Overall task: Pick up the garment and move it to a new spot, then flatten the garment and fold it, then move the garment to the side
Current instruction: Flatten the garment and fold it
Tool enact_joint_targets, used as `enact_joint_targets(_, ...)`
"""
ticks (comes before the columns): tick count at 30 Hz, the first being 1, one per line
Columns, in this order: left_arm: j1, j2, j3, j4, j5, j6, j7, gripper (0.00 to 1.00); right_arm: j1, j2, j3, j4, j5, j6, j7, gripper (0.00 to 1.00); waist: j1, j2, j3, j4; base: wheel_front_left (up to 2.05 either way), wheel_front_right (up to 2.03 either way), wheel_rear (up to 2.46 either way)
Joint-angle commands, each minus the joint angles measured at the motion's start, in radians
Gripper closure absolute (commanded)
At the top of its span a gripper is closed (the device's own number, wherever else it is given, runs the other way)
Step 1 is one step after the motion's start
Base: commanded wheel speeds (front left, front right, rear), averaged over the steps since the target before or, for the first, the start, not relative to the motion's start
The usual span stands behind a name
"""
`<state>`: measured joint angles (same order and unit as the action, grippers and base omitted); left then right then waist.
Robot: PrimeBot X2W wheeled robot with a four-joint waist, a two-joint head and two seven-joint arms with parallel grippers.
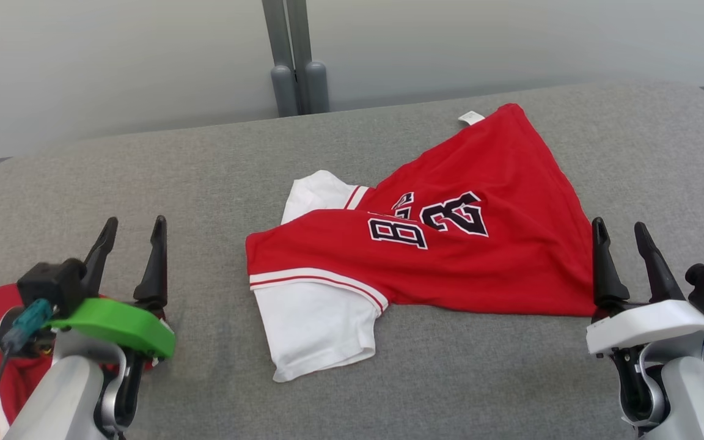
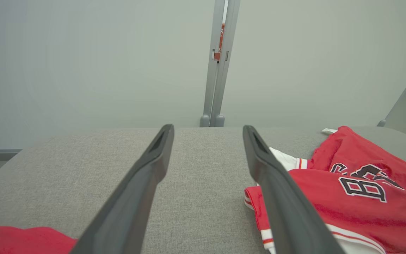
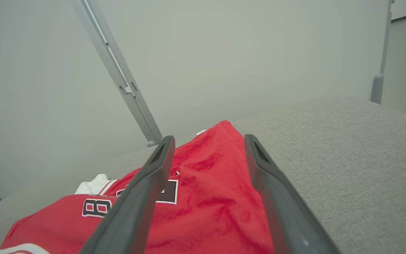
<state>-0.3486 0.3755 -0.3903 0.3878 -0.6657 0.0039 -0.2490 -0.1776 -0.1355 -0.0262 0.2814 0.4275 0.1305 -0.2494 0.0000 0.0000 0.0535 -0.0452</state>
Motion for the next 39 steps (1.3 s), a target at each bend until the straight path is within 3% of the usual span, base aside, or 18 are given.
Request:
enact_joint_targets(1,0.044,0.020,0.014,-0.046,0.025,0.025,-0.009,0.00,0.018,0.003,-0.007,-0.012,-0.020,0.000,-0.009,0.00,0.0000,0.0000,-0.024,0.026,0.00,0.00,0.00)
enact_joint_targets(4,0.131,0.032,0.049,-0.145,0.049,0.072,-0.016,0.00,0.045,0.003,-0.024,-0.025,-0.063,0.000,-0.015,0.00,0.0000,0.0000,-0.034,0.040,0.00,0.00,0.00)
enact_joint_targets(5,0.215,0.019,0.095,-0.247,0.099,0.111,-0.017,0.00,0.073,0.013,-0.053,-0.052,-0.096,0.000,-0.016,0.00,0.0000,0.0000,-0.045,0.054,0.00,0.00,0.00)
enact_joint_targets(10,0.351,-0.046,0.160,-0.354,0.165,0.138,-0.016,0.00,0.136,0.030,-0.101,-0.093,-0.147,0.000,-0.016,0.00,0.0000,0.0000,-0.054,0.065,0.00,0.00,0.00)
enact_joint_targets(19,0.393,-0.114,0.193,-0.372,0.232,0.085,-0.017,0.00,0.156,0.045,-0.113,-0.120,-0.162,0.000,-0.016,0.00,0.0000,0.0000,-0.055,0.068,0.00,0.00,0.00)
enact_joint_targets(23,0.412,-0.132,0.178,-0.371,0.209,0.029,-0.013,0.00,0.162,0.030,-0.126,-0.108,-0.167,0.000,-0.016,0.00,0.0000,0.0000,-0.065,0.064,0.00,0.00,0.00)
enact_joint_targets(28,0.425,-0.125,0.114,-0.327,0.155,-0.021,0.139,0.00,0.149,-0.010,-0.178,-0.003,-0.204,0.000,0.108,0.00,0.0000,0.0000,-0.071,0.053,0.00,0.00,0.00)
enact_joint_targets(33,0.427,-0.121,0.043,-0.307,0.110,-0.056,0.316,0.00,0.111,-0.063,-0.131,0.089,-0.179,0.000,0.253,0.00,0.0000,0.0000,-0.069,0.040,0.00,0.00,0.00)
enact_joint_targets(39,0.384,-0.116,-0.007,-0.288,0.074,-0.077,0.439,0.00,0.029,-0.113,-0.071,0.208,-0.127,0.000,0.346,0.00,0.0000,0.0000,-0.036,0.027,0.00,0.00,0.00)
